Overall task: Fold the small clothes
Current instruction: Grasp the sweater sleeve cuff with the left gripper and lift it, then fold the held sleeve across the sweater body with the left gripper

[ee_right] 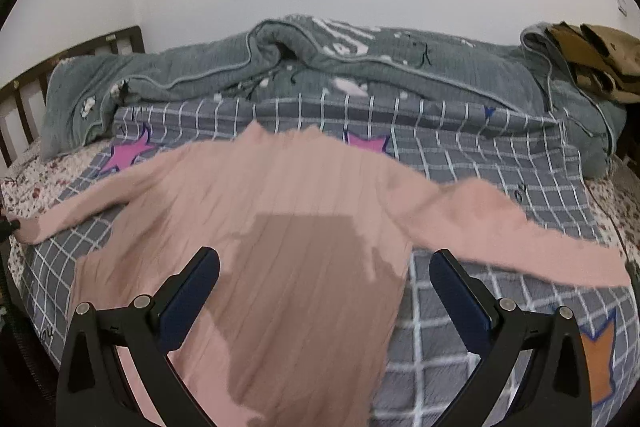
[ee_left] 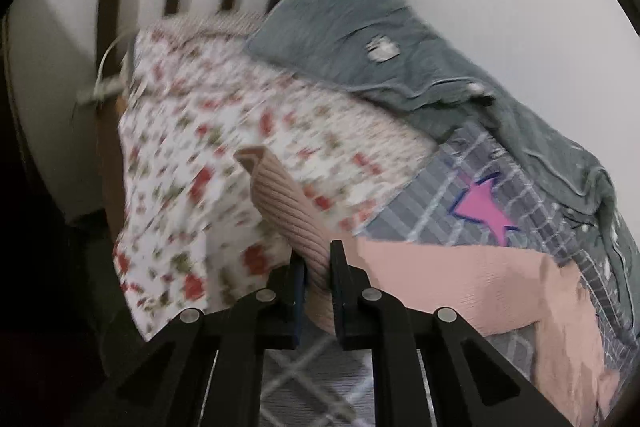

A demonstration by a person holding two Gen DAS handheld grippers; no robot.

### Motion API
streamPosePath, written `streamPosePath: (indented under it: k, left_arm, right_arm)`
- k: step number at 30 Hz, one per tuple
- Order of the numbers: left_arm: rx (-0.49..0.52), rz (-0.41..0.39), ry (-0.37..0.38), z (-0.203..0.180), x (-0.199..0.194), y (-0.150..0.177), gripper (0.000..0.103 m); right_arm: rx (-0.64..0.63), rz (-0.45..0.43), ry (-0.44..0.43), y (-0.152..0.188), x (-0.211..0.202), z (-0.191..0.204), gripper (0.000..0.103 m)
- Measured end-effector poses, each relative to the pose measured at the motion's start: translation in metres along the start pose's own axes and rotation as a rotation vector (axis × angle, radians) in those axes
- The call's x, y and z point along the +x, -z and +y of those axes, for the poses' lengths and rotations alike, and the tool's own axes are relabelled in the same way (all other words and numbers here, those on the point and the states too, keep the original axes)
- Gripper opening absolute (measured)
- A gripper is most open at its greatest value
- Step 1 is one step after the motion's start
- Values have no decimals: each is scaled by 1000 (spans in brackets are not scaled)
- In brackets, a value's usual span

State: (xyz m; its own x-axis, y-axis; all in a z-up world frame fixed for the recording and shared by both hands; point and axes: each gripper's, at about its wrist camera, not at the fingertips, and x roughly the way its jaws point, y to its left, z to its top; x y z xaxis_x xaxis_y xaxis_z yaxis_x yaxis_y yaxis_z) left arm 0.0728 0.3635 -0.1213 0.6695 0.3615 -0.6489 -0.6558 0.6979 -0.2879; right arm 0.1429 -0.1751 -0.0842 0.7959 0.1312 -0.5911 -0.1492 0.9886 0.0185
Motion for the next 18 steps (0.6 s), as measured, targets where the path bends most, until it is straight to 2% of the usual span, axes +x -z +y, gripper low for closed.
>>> streamPosePath:
  k: [5, 9, 11, 15, 18]
  left_arm:
    - [122, -61, 50, -85, -31, -16, 11]
    - [256, -113, 97, -166, -55, -13, 11]
    - [321, -126, 148, -213, -65, -4, 11]
    - [391, -107, 258, -294, -74, 26, 11]
    - [434, -90, 309, -341, -73, 53, 11]
  right_arm:
    - [-16, -52, -38, -8, 2, -22, 103]
    - [70, -76, -115, 0, 4, -59, 103]
    - [97, -92, -119, 6, 3, -73, 103]
    - [189, -117, -59, 22, 1, -112, 103]
    - [257, -103, -36, 27, -5, -141, 103]
